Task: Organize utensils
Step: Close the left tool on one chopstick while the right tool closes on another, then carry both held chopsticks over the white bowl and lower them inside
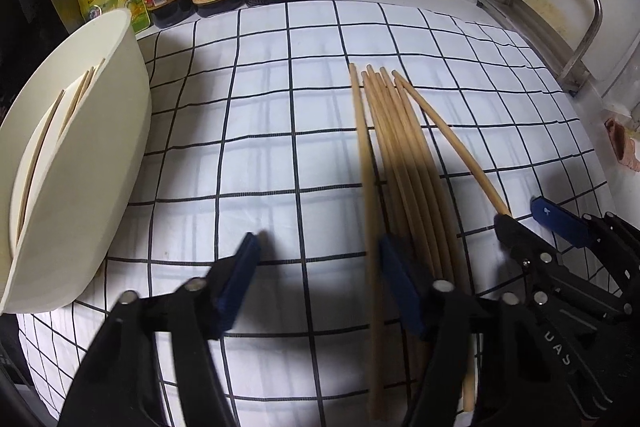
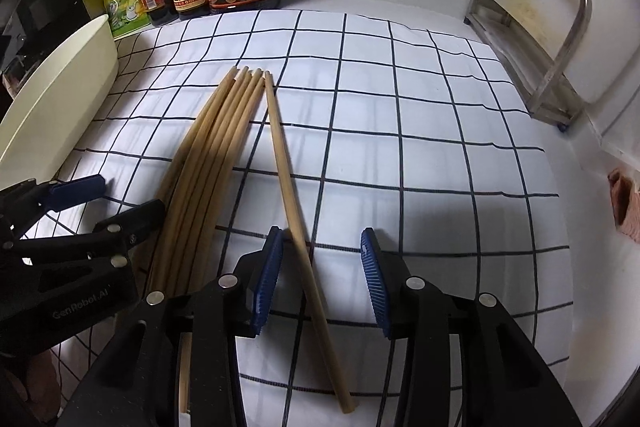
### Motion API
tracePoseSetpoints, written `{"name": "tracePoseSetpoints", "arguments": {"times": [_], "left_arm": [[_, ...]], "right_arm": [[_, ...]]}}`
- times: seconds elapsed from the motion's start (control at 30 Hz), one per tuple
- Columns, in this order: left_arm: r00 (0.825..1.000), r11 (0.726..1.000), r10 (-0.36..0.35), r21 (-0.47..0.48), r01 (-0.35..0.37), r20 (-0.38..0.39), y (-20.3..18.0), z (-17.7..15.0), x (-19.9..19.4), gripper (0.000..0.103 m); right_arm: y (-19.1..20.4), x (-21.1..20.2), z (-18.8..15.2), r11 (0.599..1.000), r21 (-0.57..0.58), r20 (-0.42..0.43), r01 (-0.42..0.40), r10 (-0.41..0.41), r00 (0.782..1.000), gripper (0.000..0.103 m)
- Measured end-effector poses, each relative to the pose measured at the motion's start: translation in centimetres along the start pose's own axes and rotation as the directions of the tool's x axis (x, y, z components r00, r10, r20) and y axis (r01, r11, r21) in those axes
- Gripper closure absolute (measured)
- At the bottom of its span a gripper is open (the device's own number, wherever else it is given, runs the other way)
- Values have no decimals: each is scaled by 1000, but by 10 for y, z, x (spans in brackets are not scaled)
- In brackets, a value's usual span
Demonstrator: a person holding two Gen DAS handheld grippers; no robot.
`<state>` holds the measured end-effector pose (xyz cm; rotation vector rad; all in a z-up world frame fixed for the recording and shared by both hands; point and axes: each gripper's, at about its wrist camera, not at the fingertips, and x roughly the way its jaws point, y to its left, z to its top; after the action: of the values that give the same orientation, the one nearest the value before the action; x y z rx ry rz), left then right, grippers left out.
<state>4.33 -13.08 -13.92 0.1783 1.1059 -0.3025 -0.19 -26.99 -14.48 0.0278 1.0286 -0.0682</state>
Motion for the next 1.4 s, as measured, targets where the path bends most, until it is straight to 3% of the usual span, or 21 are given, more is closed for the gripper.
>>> {"name": "tracePoseSetpoints", "arguments": {"times": [0.13,0.17,0.2,0.4,0.8,1.07,1.4], "left_arm": [[1000,1000,-13,25,13,4,-5,1,-3,81],[1000,999,-18,33,18,2,-7,0,-3,92],[1000,999,-22,43,22,-2,-8,0,-3,95],[998,997,-64,48,65,-25,-3,0,-10,96],[993,996,-85,6,84,83,49,23,-81,96],[988,995,25,-99,-10,152,140,36,-112,96],[988,977,106,-198,-83,109,248,33,-99,96]], "right_arm": [[10,0,2,999,-36,-2,-16,16,1000,94],[11,0,2,999,-38,-4,-13,13,1000,95],[11,0,3,999,-33,-6,-17,17,1000,95],[1,-5,1,997,53,-23,-62,64,998,97],[24,-70,33,985,102,81,-137,129,988,97],[118,-76,88,970,-4,126,-245,243,962,97],[236,-36,138,937,-108,43,-333,339,940,97]]}}
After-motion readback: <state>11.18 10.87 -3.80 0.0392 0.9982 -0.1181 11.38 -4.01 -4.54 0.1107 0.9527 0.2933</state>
